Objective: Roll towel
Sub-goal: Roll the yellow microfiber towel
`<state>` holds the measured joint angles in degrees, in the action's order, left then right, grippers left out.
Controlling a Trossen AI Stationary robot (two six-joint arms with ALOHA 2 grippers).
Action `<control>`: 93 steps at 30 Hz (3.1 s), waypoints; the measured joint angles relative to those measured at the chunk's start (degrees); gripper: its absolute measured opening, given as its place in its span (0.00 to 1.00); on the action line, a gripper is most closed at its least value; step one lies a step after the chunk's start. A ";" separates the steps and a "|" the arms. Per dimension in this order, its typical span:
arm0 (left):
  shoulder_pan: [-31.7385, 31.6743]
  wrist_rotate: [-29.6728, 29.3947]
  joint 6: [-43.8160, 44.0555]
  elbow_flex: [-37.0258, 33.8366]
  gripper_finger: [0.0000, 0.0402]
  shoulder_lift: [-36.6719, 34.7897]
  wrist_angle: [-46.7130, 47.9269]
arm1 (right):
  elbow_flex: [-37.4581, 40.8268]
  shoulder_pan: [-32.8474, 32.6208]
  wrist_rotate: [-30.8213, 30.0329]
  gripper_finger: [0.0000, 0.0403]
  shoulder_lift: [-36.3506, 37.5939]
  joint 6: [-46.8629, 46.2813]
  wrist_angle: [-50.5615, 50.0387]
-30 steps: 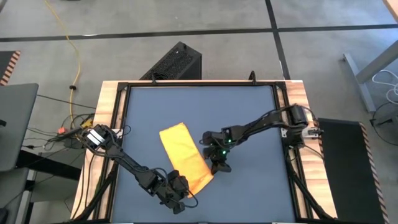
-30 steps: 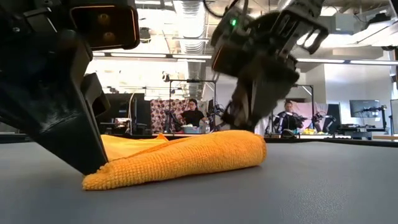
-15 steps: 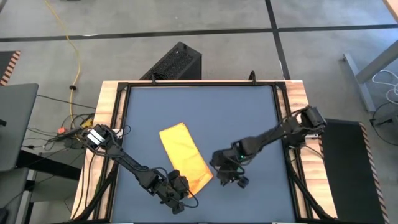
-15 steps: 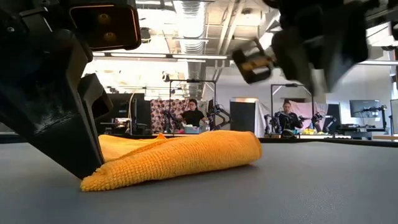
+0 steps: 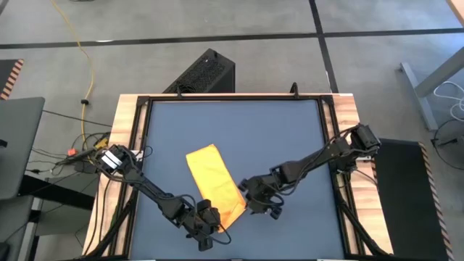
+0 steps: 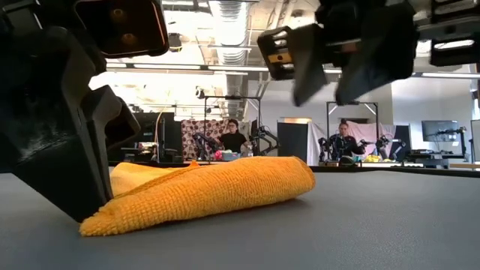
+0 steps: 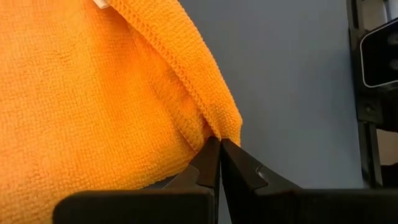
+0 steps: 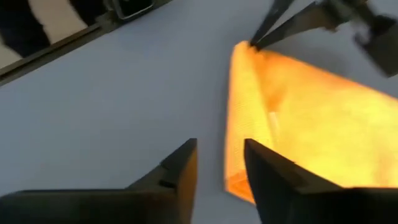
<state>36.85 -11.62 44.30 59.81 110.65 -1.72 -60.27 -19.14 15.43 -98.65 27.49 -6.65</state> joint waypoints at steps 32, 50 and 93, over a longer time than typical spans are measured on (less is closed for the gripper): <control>-0.91 0.90 -4.84 -0.04 0.00 0.02 -0.84 | -0.28 -2.01 -11.95 0.55 -8.94 -5.24 6.23; -0.98 0.34 -6.81 -0.09 0.00 0.04 -0.63 | -0.55 -1.36 -8.09 0.09 -11.76 -19.56 5.06; 0.79 -14.61 -16.08 3.66 0.41 2.75 -14.24 | -0.31 11.07 24.30 0.08 -12.37 -43.58 -0.44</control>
<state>37.64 -26.24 28.22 63.47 113.40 -15.96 -60.58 -8.07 39.74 -111.02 -16.09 -7.08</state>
